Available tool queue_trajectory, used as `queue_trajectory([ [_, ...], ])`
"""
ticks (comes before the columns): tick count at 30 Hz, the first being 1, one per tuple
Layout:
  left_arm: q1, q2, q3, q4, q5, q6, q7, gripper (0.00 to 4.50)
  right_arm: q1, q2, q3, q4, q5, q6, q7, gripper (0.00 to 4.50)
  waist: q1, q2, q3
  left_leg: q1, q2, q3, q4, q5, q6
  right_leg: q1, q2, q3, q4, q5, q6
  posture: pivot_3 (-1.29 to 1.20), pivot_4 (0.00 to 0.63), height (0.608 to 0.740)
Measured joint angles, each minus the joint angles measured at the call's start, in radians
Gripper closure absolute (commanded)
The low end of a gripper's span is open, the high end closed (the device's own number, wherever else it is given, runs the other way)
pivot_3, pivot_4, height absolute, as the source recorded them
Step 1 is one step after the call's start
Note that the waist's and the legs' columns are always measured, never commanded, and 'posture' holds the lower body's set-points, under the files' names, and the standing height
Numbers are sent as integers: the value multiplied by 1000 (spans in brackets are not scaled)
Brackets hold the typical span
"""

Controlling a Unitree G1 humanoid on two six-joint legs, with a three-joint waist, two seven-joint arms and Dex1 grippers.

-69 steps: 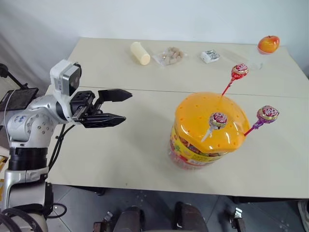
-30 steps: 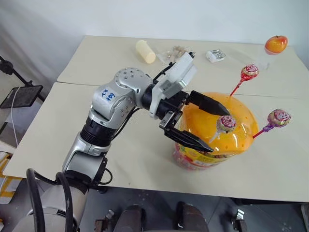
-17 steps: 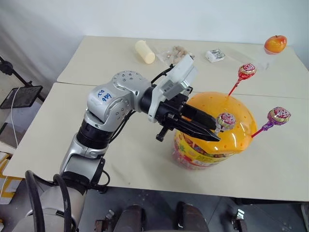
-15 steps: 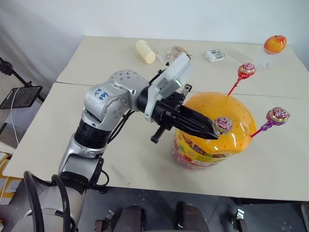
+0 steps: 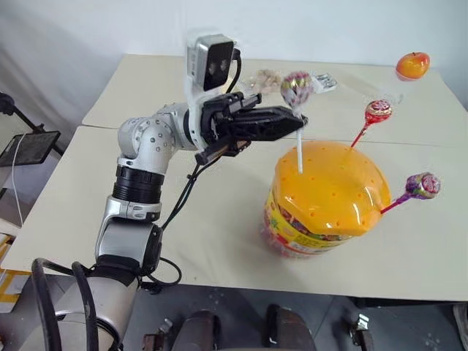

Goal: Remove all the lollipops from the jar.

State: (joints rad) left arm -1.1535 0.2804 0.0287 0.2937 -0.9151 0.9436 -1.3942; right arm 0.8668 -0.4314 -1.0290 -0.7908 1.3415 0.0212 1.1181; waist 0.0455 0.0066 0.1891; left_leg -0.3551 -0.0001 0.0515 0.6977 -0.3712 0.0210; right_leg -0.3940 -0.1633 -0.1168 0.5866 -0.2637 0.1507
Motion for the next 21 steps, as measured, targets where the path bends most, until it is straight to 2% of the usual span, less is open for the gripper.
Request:
queue_trajectory([
  [4, 0, 100, 17, 57, 0, 42, -24, 4485, -27, -34, 3, -8, 3, 17, -34, 0, -4, 0, 0, 1, 0, 2, 0, 0, 0, 0, 0, 0, 1, 0, 0, 0, 150, 740],
  [9, 28, 304, 25, 173, 96, 23, -49, 4485, -53, -83, 21, -21, 13, 55, -56, 0, -13, 0, 0, 1, 0, 1, 0, 0, 0, 0, 0, 0, 2, 0, 0, 0, 150, 740],
  [10, 66, 368, 10, 182, 147, -12, -53, 4485, -70, -101, 34, -33, 20, 65, -62, 0, -19, 0, 0, 3, 0, 2, -1, -1, -1, 0, 0, 1, 2, 0, 0, 0, 150, 740],
  [13, 171, 461, -11, 211, 254, -79, -40, 4485, -77, -118, 46, -37, 25, 88, -64, 0, -20, 1, 0, 2, 1, 3, -1, -1, -1, -1, 0, 0, 4, 0, 0, 0, 150, 740],
  [16, 367, 656, -108, 217, 433, -66, 60, 4485, -98, -143, 73, -29, 15, 112, -53, 0, -32, -1, 0, 4, 2, 5, -3, -2, -2, -2, 1, 1, 4, 0, 0, 0, 150, 740],
  [19, 458, 674, -111, 183, 482, -12, 164, 4485, -114, -159, 86, 9, -19, 129, -6, 0, -12, -4, 0, -1, 1, 6, 2, -3, 0, -2, 1, 1, 4, 0, 0, 0, 150, 740],
  [21, 491, 678, -68, 123, 482, 20, 213, 4485, -121, -166, 87, 25, -42, 134, 31, 0, 9, -10, -2, -2, 3, 0, 3, -3, 0, -2, 0, 4, 4, 0, 0, 0, 150, 740],
])
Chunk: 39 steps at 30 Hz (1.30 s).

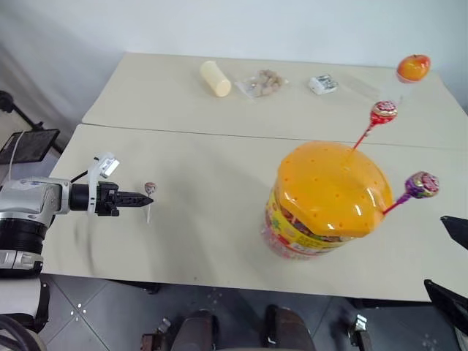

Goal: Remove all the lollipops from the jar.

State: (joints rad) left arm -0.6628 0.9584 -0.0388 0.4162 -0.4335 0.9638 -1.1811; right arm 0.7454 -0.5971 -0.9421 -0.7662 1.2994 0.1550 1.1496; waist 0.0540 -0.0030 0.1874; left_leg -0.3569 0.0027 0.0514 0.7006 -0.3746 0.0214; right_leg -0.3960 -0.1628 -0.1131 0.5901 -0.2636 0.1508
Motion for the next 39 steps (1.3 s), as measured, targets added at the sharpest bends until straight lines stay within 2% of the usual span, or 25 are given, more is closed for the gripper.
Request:
queue_trajectory([
  [5, 121, 0, 107, -147, -14, 51, 113, 4485, -19, -6, 3, 82, -67, 2, 100, 0, -5, 0, 0, 3, -2, 0, -1, -2, 0, 0, 0, 2, 1, 0, 0, 0, 150, 740],
  [9, 204, -25, 166, -192, -26, 42, 178, 3608, -58, -21, 8, 153, -102, 4, 145, 0, -23, 0, 0, 5, 0, 4, -2, -3, 0, 0, 0, 0, 1, 0, 0, 0, 150, 740],
  [18, 258, -55, 277, -204, -42, -26, 228, 919, -114, -59, 4, 247, -128, 24, 207, 0, -28, 0, 0, 6, 1, 6, -2, -3, -2, 0, 1, 0, 1, 0, 1, 0, 150, 740],
  [24, 259, -78, 371, -197, -89, -268, 96, 919, -177, -75, -6, 320, -140, 27, 216, 0, -27, 0, 0, 6, 1, 7, -2, -3, -2, 0, 0, 0, 0, 0, 1, 0, 150, 740],
  [27, 262, -148, 407, -237, -129, -433, 5, 88, -196, -69, -17, 356, -142, 27, 185, 0, -26, 0, 0, 6, 1, 9, -2, -3, -2, 0, 0, 0, 1, 0, 1, 0, 150, 740],
  [29, 276, -185, 414, -287, -167, -493, -38, 37, -217, -68, -40, 376, -142, 28, 146, 0, -28, 0, 0, 6, 1, 11, -2, -3, -2, 0, 0, 0, 0, 0, 1, 0, 150, 740],
  [33, 270, -227, 381, -466, -263, -458, -53, 37, -254, -61, -57, 373, -144, 27, 68, 0, -29, 0, 0, 6, 2, 11, -2, -3, -2, 0, 0, 0, 0, 1, 1, 0, 150, 740],
  [35, 224, -283, 358, -563, -345, -408, -20, 37, -260, -57, -52, 351, -144, 41, 31, 0, -25, 1, -1, 6, 1, 11, -1, -3, -1, 0, 0, 1, 1, 1, 2, 0, 150, 740],
  [39, 156, -354, 333, -643, -482, -334, 37, 37, -271, -57, -29, 295, -140, 71, -21, 0, -27, 2, -2, 6, 1, 10, -1, -3, -1, 0, 0, 2, 1, 1, 2, 0, 150, 740],
])
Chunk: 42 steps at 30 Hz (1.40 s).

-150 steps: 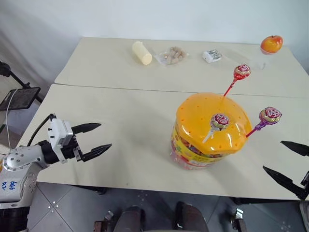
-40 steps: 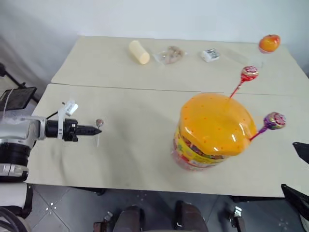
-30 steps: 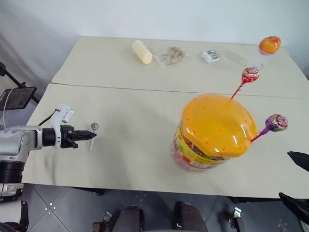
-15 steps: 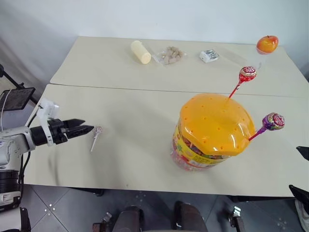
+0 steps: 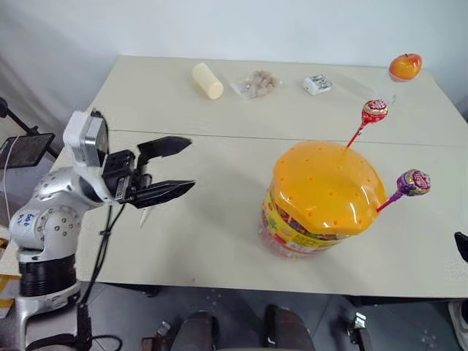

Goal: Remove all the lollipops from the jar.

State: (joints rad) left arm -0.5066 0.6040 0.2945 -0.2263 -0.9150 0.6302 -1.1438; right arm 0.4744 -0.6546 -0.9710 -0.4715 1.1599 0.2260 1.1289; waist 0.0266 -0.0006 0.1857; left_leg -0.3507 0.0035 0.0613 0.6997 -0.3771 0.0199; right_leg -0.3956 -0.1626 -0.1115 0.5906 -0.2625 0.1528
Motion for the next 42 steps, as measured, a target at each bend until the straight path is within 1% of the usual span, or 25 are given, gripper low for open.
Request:
queue_trajectory([
  [2, -16, -21, -7, -3, -50, 33, 21, 37, -26, -4, 26, -8, 2, 24, -47, 0, -5, 0, 0, 1, 1, 1, 0, 0, 0, 0, 1, 0, 0, 0, 0, 0, 150, 740],
  [5, -59, -40, -27, -10, -114, 71, 41, 37, -85, -41, 78, -38, 4, 68, -125, 0, -5, 1, 0, 0, 1, 2, 1, 0, 0, 0, 1, 1, -1, 0, 0, 0, 150, 740],
  [8, -73, -40, -41, -32, -133, 81, 40, 37, -112, -56, 125, -79, 5, 91, -163, 0, 0, 1, 0, -1, 0, 2, 1, 0, 0, 0, 1, 0, -1, 0, 0, 0, 150, 740],
  [11, -52, -23, -55, -32, -124, 77, 17, 37, -229, -83, 260, -120, -23, 128, -254, 0, -2, 1, -1, -1, 0, 2, 1, 0, 0, 0, 1, 1, -4, 0, 0, 0, 150, 740],
  [13, -28, -15, -62, -31, -114, 70, 7, 37, -255, -84, 294, -137, -29, 130, -271, 0, -3, 1, 0, -1, 1, 2, 0, 0, 0, 0, 2, 0, -3, 0, 0, 0, 150, 740],
  [16, 6, -12, -58, -30, -105, 41, -8, 0, -264, -84, 315, -145, -40, 140, -271, 613, -2, 1, 0, -1, 1, 3, 1, 0, 0, 0, 2, -1, -3, 0, 0, 0, 150, 740],
  [19, 13, -5, -57, -31, -107, 42, -7, 0, -275, -84, 338, -147, -53, 143, -262, 1619, 1, 1, 0, -2, 0, 3, 1, 0, 0, 0, 2, -1, -3, 0, 0, 0, 150, 740],
  [24, 30, -1, -57, -32, -106, 41, -6, 0, -279, -84, 338, -148, -53, 143, -228, 3296, -1, 1, 0, -2, 1, 3, 1, 0, 0, 0, 2, -1, -3, 0, 0, 0, 150, 740],
  [28, 31, -1, -57, -32, -106, 36, -6, 0, -288, -85, 334, -140, -54, 144, -208, 4349, -1, 1, 0, -2, 1, 3, 1, 0, 0, 0, 2, 0, -4, 0, 0, 0, 150, 740],
  [29, 31, -2, -58, -31, -106, 33, -6, 0, -294, -85, 332, -134, -54, 143, -204, 4459, -1, 1, 0, -2, 1, 3, 1, 0, 0, 0, 2, 0, -4, 0, 0, 0, 150, 740],
  [32, 31, -2, -59, -25, -103, 26, -9, 0, -290, -85, 327, -128, -58, 144, -198, 4459, 0, 1, 0, -2, 1, 3, 1, 0, 0, 0, 2, -1, -3, 0, 0, 0, 150, 740],
  [38, 7, -13, -80, 18, -90, 3, -27, 0, -234, -147, 217, -81, -69, 185, -188, 4459, 1, 1, 0, -2, 0, 4, 1, 0, 0, 0, 2, -1, -4, 0, 0, 0, 150, 740],
  [40, -1, -16, -85, 33, -84, -3, -32, 0, -229, -148, 212, -78, -108, 185, -213, 4459, 0, 1, 0, -2, 0, 4, 1, 0, 0, 0, 2, -1, -4, 0, 0, 0, 150, 740],
  [42, -8, -28, -93, 48, -75, -11, -34, 0, -209, -144, 212, -82, -170, 196, -286, 4459, 0, 1, 0, -2, 0, 4, 1, 0, 0, 0, 2, -1, -4, 0, 0, 0, 150, 740],
])
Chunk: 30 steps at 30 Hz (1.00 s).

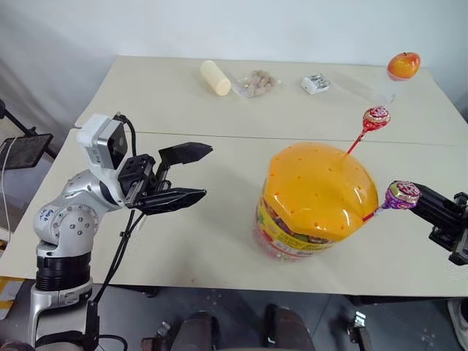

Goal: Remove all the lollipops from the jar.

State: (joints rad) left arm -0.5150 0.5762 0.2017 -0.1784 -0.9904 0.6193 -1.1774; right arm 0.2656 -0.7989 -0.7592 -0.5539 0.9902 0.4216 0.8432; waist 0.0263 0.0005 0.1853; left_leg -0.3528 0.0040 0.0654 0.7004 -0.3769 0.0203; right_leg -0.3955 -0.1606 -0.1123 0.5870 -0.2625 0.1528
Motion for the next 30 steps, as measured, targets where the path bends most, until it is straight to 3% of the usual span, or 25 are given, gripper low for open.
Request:
queue_trajectory([
  [3, -13, -12, -11, 7, 12, -10, -3, 0, 35, 45, 4, 7, -45, 41, -111, 4459, 1, 0, 0, -1, 0, 0, 0, 0, 0, 0, 0, 0, 0, 0, 0, 0, 150, 740],
  [13, -31, -17, -16, 0, 13, 2, 31, 0, -20, 57, -4, 52, -133, 10, -144, 4459, -2, 0, 0, 0, 0, 0, 0, 0, 0, 0, 0, 0, -1, 0, 0, 0, 150, 740],
  [17, -38, -17, -16, 1, 13, 3, 31, 0, -31, 61, -23, 44, 4, 47, -116, 3683, 0, 0, 0, 0, 0, 0, 0, 0, 0, 0, 0, -1, 0, 0, 0, 0, 150, 740],
  [22, -49, -15, -16, 11, 13, 3, 28, 0, 31, 65, -45, -29, 70, 35, 13, 1975, 1, 0, 0, -1, 0, 0, 0, 0, 0, 1, 0, -1, -2, 0, 0, 0, 150, 740],
  [27, -50, 36, -17, 65, 25, 5, -25, 0, 194, 78, -193, -126, 186, 15, 183, 1975, 2, 0, 0, -1, 1, -1, -1, 0, 0, 1, 2, -2, -2, 0, 0, 0, 150, 740],
  [30, -54, 56, -17, 118, 45, 1, -79, 0, 242, 79, -204, -176, 241, 19, 215, 1975, 0, 0, 0, 1, 1, -1, 0, 0, 0, 1, 1, 0, -2, 0, 0, 0, 150, 740],
])
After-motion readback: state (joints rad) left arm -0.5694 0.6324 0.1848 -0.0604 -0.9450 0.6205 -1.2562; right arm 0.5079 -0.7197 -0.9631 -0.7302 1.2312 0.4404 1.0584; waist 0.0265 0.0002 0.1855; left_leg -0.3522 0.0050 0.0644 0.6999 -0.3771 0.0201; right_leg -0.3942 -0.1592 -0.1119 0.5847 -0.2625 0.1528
